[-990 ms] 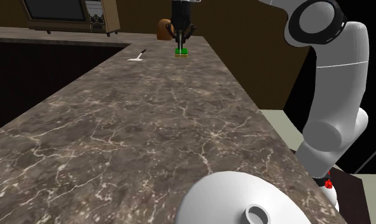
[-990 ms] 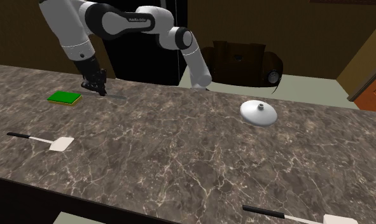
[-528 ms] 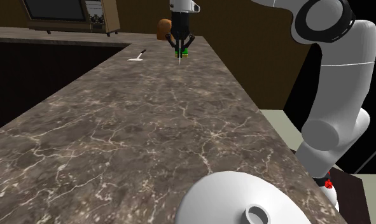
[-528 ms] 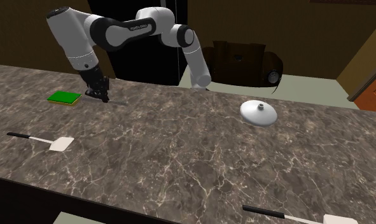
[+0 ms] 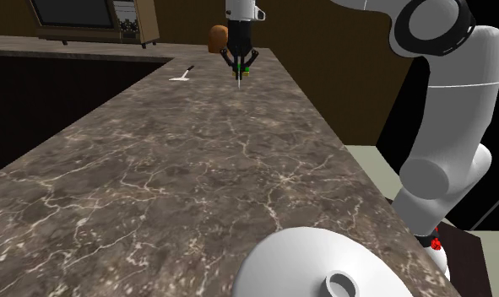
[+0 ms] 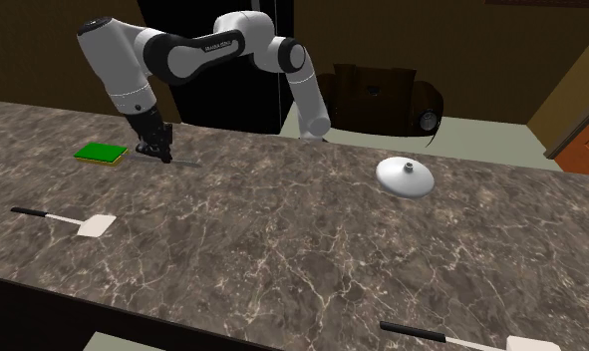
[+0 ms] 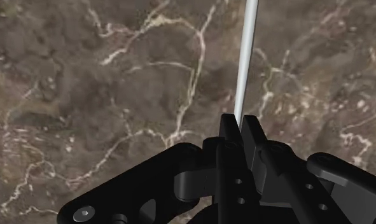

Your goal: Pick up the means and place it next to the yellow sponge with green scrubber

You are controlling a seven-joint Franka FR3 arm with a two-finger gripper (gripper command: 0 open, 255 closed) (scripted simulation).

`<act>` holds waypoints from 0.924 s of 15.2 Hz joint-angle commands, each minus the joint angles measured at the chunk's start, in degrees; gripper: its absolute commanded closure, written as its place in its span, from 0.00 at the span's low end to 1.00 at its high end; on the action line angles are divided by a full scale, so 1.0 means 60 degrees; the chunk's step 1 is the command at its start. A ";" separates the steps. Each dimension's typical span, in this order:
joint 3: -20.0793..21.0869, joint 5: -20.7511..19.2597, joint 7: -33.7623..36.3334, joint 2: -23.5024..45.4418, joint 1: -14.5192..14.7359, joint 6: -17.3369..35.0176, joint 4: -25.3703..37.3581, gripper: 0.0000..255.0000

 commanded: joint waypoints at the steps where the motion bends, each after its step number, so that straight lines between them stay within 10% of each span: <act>1: 0.0000 0.0001 -0.0001 -0.0003 -0.0001 0.0003 -0.0004 1.00; 2: 0.0000 0.0001 -0.0001 -0.0003 -0.0001 0.0003 -0.0004 0.00; 7: 0.0000 0.0001 -0.0001 -0.0002 -0.0001 0.0003 -0.0004 0.00; 11: -0.0021 -0.0518 0.0136 0.0883 0.0662 -0.1729 0.2547 0.00; 14: -0.0027 -0.0514 0.0135 0.0881 0.0664 -0.1728 0.2544 0.00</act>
